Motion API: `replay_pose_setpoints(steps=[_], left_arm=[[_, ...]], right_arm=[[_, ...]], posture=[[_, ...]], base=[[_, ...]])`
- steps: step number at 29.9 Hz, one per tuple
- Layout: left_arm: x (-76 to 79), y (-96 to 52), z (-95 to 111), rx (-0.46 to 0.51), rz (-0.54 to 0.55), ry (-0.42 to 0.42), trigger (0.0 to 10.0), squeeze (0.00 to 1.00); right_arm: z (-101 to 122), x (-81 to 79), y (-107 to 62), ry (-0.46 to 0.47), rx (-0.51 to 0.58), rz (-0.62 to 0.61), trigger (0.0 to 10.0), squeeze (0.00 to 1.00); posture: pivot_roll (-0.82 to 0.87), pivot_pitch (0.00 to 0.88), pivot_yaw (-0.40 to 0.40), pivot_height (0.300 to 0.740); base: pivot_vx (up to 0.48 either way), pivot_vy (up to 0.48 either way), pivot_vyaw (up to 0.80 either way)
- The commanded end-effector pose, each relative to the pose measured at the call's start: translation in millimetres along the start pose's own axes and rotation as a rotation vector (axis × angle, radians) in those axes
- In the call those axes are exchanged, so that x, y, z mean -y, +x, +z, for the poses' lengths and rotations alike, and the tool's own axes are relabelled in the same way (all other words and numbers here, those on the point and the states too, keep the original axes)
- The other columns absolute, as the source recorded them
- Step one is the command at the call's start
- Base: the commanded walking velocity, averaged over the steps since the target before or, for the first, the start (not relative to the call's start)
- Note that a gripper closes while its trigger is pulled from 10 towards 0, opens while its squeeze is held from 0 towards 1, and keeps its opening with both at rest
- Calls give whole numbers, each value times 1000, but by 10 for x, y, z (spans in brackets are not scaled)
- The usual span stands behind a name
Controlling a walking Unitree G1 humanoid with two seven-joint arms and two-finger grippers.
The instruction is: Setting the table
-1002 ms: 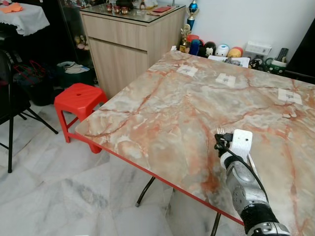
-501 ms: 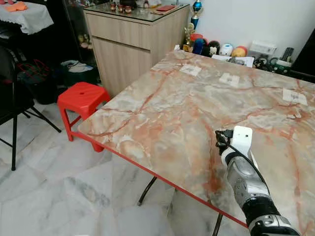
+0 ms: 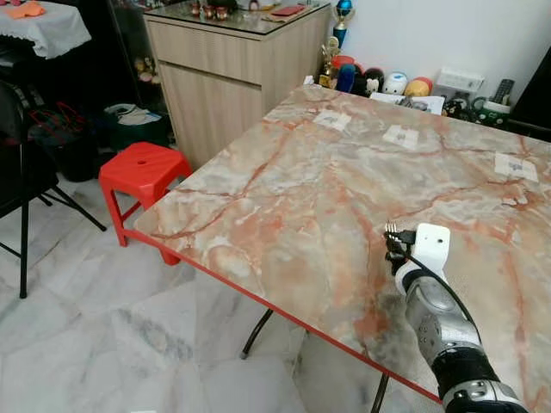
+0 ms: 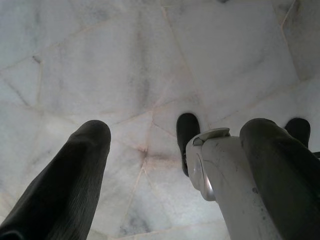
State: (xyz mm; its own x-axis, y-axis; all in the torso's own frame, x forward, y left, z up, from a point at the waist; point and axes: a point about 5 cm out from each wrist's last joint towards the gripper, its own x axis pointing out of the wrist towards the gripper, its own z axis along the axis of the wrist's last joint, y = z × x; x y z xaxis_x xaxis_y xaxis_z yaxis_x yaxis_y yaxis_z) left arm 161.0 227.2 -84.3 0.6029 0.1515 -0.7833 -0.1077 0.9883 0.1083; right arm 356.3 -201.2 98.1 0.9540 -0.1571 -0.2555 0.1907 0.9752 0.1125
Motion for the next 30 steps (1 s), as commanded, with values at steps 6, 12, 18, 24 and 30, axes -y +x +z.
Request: replay_pose_setpoints(steps=[6, 12, 18, 24, 30], left_arm=[[-17, -13, -57, -24, -3, 12, 10000, 0], [-23, -18, -74, -28, -1, 13, 10000, 0], [-31, -21, -81, -31, -1, 16, 10000, 0], [-34, -21, -82, -33, -1, 17, 10000, 0], [-32, -20, -83, -35, -2, 16, 10000, 0]], right_arm=[[-83, 65, -24, -3, -48, -3, 10000, 0], [-103, 79, -14, -16, -74, -11, 10000, 0], [-117, 65, -10, -22, -98, 12, 10000, 0], [-145, 74, -16, -27, -116, 10, 10000, 0], [-253, 66, -34, -35, -168, 18, 10000, 0]], posture=[[18, 106, -18, 740], [22, 108, -16, 740], [24, 108, -16, 740], [24, 108, -16, 740], [28, 104, -17, 740]], base=[[0, 0, 0], [0, 0, 0], [0, 0, 0], [0, 0, 0], [0, 0, 0]])
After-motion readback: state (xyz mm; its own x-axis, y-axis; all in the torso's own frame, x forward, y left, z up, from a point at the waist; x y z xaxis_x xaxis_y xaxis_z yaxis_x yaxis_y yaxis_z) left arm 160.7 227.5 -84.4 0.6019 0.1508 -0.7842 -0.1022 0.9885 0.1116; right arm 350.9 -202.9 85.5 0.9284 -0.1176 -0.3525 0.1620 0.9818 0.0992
